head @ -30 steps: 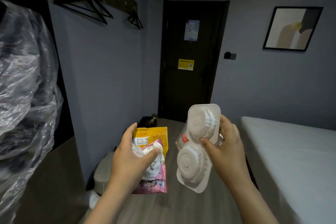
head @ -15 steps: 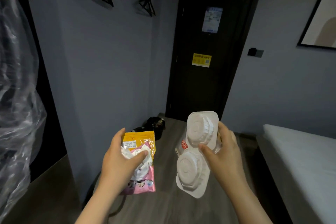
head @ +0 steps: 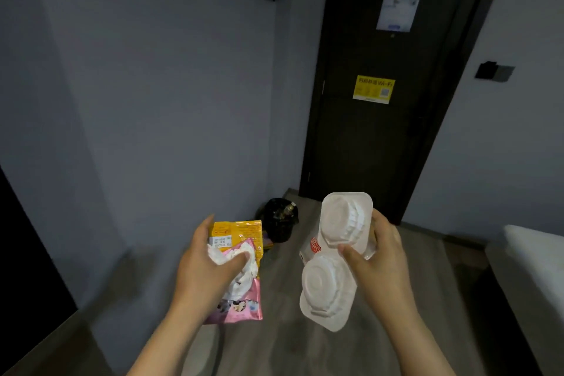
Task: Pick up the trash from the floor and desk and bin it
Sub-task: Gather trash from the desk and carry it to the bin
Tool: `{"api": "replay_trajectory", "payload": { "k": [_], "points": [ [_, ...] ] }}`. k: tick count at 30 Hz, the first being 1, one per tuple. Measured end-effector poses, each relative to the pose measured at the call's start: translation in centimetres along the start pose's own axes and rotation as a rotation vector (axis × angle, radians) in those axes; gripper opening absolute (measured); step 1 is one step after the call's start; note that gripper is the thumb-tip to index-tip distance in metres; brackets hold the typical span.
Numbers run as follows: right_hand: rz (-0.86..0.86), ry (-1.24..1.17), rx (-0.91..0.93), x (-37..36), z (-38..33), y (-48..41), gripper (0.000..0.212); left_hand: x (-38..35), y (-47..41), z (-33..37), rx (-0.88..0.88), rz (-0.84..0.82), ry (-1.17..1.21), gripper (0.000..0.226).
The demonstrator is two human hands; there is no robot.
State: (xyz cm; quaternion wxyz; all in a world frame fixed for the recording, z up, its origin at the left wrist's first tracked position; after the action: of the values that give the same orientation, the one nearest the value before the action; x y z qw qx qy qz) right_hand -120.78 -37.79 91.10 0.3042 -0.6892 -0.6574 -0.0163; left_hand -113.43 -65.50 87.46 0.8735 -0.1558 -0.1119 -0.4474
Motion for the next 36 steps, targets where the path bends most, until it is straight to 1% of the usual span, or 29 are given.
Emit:
{"api": "replay_trajectory", "payload": {
  "k": [6, 10, 13, 17, 21, 24, 26, 28, 33, 36],
  "points": [
    [-0.042, -0.035, 0.010, -2.1, 3.9, -11.3, 0.066, -4.7, -10.1, 0.5, 0.015, 0.056, -0.051, 0.083],
    [-0.080, -0.025, -0.006, -3.6, 7.3, -16.6, 0.064, -7.8, -15.1, -0.9, 0.043, 0.075, -0.069, 0.085],
    [-0.086, -0.015, -0.050, -5.0, 9.9, -20.2, 0.064, -10.2, -18.9, -2.2, 0.059, 0.069, -0.088, 0.085],
    [-0.084, 0.001, -0.049, -7.4, 13.1, -25.0, 0.064, -13.8, -24.1, -4.5, 0.094, 0.036, -0.089, 0.082],
    [-0.131, 0.054, -0.051, -11.3, 15.9, -30.9, 0.064, -17.3, -30.7, -6.9, 0.133, 0.012, -0.057, 0.079],
    [-0.169, 0.066, -0.115, -14.9, 18.2, -35.2, 0.059, -19.1, -36.0, -8.8, 0.146, 0.002, -0.054, 0.079],
    [-0.205, 0.097, -0.151, -17.4, 19.6, -37.8, 0.053, -20.1, -39.4, -10.3, 0.181, -0.014, -0.051, 0.081],
    [-0.234, 0.120, -0.177, -19.6, 20.6, -40.3, 0.052, -21.0, -42.5, -11.8, 0.215, -0.031, -0.055, 0.081],
    [-0.285, 0.169, -0.216, -24.6, 23.2, -45.9, 0.057, -23.1, -48.4, -15.4, 0.283, -0.072, -0.117, 0.079],
    [-0.329, 0.173, -0.254, -27.1, 25.0, -48.6, 0.064, -24.4, -51.0, -17.5, 0.349, -0.108, -0.127, 0.078]
  ]
}}
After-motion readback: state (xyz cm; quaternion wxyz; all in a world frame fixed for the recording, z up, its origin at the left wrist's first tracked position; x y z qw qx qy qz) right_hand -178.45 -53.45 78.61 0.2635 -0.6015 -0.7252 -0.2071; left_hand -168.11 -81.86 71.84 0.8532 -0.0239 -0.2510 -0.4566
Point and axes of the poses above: each hand's wrist, its own y-axis away from the middle knuckle, its own x-axis out of the back of the hand, z = x × y, the point moved 6 cm from there along -y, towards the middle knuckle, and after that the axes turned 1 degree about -z, right-handed, at the moved point
